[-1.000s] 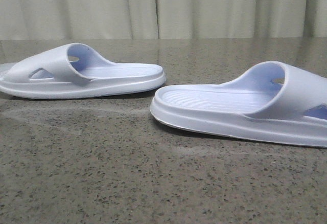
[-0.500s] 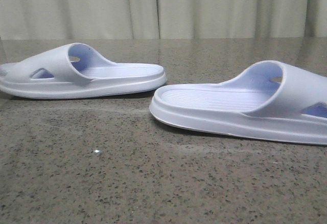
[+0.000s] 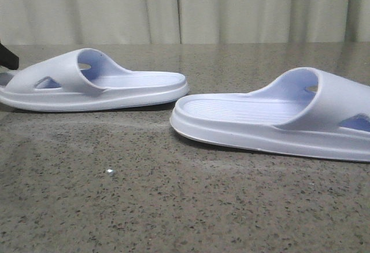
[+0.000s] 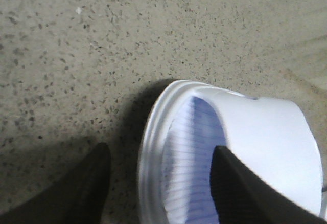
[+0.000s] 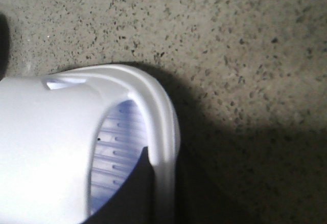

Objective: Insert blue slippers together front up

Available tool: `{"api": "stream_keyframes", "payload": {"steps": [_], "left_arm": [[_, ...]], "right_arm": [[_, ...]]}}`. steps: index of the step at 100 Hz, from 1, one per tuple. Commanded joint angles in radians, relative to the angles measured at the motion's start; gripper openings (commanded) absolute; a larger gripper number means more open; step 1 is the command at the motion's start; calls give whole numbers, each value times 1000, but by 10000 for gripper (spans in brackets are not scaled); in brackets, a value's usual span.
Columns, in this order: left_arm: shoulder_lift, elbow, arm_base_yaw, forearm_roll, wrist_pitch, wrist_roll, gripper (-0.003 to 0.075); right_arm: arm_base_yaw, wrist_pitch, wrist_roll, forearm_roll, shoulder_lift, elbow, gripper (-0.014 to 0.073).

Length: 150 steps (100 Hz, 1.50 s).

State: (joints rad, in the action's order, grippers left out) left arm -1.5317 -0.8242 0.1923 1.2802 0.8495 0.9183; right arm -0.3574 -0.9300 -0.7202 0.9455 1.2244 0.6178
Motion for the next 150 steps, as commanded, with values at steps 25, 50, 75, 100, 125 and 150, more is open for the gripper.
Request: {"api": "stream_keyframes", "payload": {"steps": [25,50,75,100,125,150], "left_arm": [[-7,-32,1,87,102,44,15],[30,-32,23,81,100,48,15],[133,-32,159,40,151,47,15],[147,-32,227,101,229,47,15],[146,-32,227,185,318,47,15],[106,-32,191,247,419,44,15]], "right_arm": [[-6,27,-11,30,-13,24,-99],[-6,27,-16,67,-13,28,-99],[-6,-64,-143,278,-13,81,-99],[-10,-140,-265,537,-13,133,-99],[-10,-177,-301,583,-9,163,-99],[34,-226,-371,666,95,165,-99]]}}
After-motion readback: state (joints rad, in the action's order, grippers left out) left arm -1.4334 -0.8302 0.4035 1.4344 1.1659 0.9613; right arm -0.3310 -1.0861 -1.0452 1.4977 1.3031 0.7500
